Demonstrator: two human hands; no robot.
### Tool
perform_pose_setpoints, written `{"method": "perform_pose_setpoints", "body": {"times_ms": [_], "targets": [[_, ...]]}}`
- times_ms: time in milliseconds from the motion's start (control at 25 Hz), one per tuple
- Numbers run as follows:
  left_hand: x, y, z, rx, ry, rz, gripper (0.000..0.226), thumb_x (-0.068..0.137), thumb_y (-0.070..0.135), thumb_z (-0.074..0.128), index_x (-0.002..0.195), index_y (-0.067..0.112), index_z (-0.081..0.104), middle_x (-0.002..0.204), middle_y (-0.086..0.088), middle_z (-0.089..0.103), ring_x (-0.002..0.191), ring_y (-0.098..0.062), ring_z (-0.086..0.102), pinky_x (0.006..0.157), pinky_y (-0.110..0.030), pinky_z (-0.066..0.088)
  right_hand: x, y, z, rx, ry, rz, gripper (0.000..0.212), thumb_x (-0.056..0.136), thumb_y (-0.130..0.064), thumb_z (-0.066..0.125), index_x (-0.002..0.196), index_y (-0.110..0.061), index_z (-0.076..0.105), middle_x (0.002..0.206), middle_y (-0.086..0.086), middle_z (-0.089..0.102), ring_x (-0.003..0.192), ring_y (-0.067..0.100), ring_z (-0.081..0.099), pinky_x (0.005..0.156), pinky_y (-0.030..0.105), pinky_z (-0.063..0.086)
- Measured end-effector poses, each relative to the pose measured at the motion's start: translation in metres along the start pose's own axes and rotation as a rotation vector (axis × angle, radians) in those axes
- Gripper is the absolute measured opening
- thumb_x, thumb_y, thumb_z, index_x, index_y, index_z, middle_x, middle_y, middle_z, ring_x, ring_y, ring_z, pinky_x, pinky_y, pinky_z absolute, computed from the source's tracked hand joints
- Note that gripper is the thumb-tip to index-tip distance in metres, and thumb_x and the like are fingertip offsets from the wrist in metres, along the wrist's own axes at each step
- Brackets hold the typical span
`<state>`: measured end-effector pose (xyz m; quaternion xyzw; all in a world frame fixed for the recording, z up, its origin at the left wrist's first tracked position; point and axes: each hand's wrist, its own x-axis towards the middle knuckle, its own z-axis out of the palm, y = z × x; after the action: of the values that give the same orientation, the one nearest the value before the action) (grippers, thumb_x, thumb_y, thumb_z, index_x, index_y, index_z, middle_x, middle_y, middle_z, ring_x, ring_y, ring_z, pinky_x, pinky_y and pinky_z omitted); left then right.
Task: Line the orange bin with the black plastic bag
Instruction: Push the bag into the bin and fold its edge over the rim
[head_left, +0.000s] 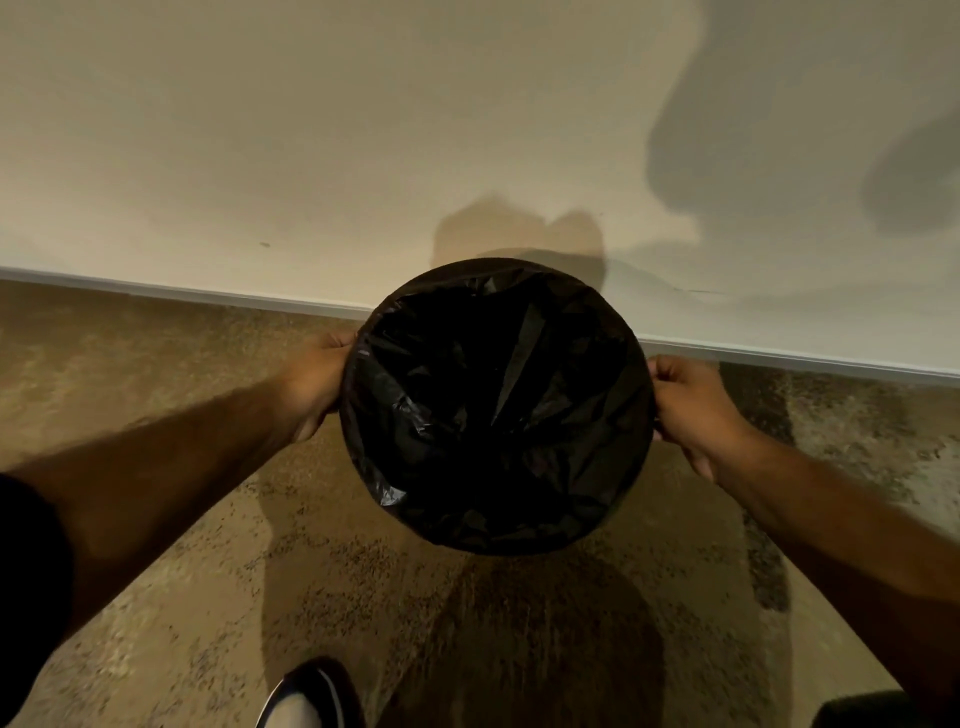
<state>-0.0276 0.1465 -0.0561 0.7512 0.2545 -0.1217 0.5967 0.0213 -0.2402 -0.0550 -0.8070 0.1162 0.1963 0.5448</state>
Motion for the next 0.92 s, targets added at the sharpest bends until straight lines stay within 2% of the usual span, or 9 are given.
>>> {"method": "perform_pose_setpoints", "body": {"times_ms": [120,200,280,360,400,520,640,800,920], "targets": [[0.002,0.01,-0.002,-0.087,0.082,-0.024,0.033,0.108,0.033,0.057,0.096,0.013,0.081,0.093,-0.008,0.078,0.082,-0.026,0.069,0.073,-0.029,0.052,0.002,-0.003,-0.005,0.124,-0.006,0.06,0.022,0.108,-0.017,0.058,0.093,-0.016,0.074,0.08,0.004,0.077,0.068,0.018,0.073,0.05,0.024,0.055],[0.003,0.021,-0.008,-0.149,0.18,0.06,0.03,0.109,0.039,0.053,0.108,0.019,0.075,0.106,-0.004,0.077,0.095,-0.022,0.073,0.075,-0.034,0.058,0.002,-0.012,-0.012,0.096,0.145,-0.041,0.019,0.11,-0.02,0.056,0.109,-0.014,0.073,0.103,0.012,0.075,0.088,0.031,0.076,0.065,0.026,0.056],[0.005,0.031,-0.01,0.001,0.252,0.232,0.031,0.106,0.046,0.056,0.117,0.02,0.07,0.114,0.0,0.073,0.104,-0.021,0.07,0.085,-0.04,0.059,-0.004,-0.026,-0.014,-0.234,0.362,-0.435,0.017,0.106,-0.021,0.059,0.116,-0.015,0.071,0.114,0.004,0.066,0.095,0.027,0.069,0.077,0.017,0.05],[0.004,0.036,-0.009,0.222,0.286,0.367,0.026,0.099,0.049,0.062,0.112,0.028,0.07,0.107,0.009,0.072,0.094,-0.014,0.069,0.078,-0.035,0.055,-0.017,-0.045,0.0,-0.518,0.344,-0.862,0.017,0.101,-0.02,0.064,0.115,-0.015,0.072,0.118,0.0,0.063,0.096,0.016,0.063,0.082,0.02,0.051],[0.004,0.039,-0.006,0.292,0.28,0.38,0.023,0.097,0.047,0.065,0.109,0.029,0.07,0.102,0.01,0.071,0.086,-0.012,0.067,0.073,-0.032,0.053,-0.021,-0.053,0.009,-0.636,0.282,-0.943,0.02,0.097,-0.019,0.065,0.116,-0.014,0.072,0.12,0.003,0.064,0.101,0.019,0.062,0.086,0.028,0.053],[0.003,0.041,-0.003,0.394,0.227,0.295,0.014,0.096,0.035,0.072,0.097,0.021,0.074,0.091,0.003,0.073,0.083,-0.018,0.07,0.069,-0.033,0.053,-0.024,-0.057,0.023,-0.823,0.182,-0.686,0.046,0.092,-0.019,0.07,0.137,-0.013,0.062,0.135,0.011,0.056,0.119,0.033,0.059,0.094,0.04,0.051],[-0.002,0.041,-0.007,0.293,0.131,0.197,0.022,0.098,0.03,0.072,0.095,0.008,0.075,0.089,-0.009,0.077,0.085,-0.026,0.073,0.072,-0.033,0.052,-0.02,-0.05,0.013,-0.632,0.101,-0.352,0.052,0.098,-0.023,0.071,0.147,-0.013,0.056,0.14,0.016,0.059,0.111,0.031,0.064,0.079,0.032,0.047],[-0.01,0.041,-0.011,0.096,0.057,0.054,0.027,0.104,0.033,0.065,0.107,0.01,0.077,0.105,-0.012,0.079,0.094,-0.029,0.072,0.076,-0.038,0.052,-0.017,-0.045,0.008,-0.416,0.017,-0.235,0.045,0.103,-0.032,0.067,0.145,-0.016,0.061,0.133,0.013,0.069,0.114,0.03,0.067,0.091,0.043,0.057],[-0.014,0.041,-0.015,0.053,0.054,0.001,0.025,0.104,0.031,0.063,0.103,0.01,0.077,0.097,-0.006,0.076,0.08,-0.022,0.069,0.056,-0.027,0.053,-0.023,-0.044,0.002,-0.241,0.04,-0.175,0.048,0.1,-0.053,0.064,0.136,-0.02,0.066,0.123,0.006,0.072,0.107,0.028,0.072,0.089,0.052,0.063]]}}
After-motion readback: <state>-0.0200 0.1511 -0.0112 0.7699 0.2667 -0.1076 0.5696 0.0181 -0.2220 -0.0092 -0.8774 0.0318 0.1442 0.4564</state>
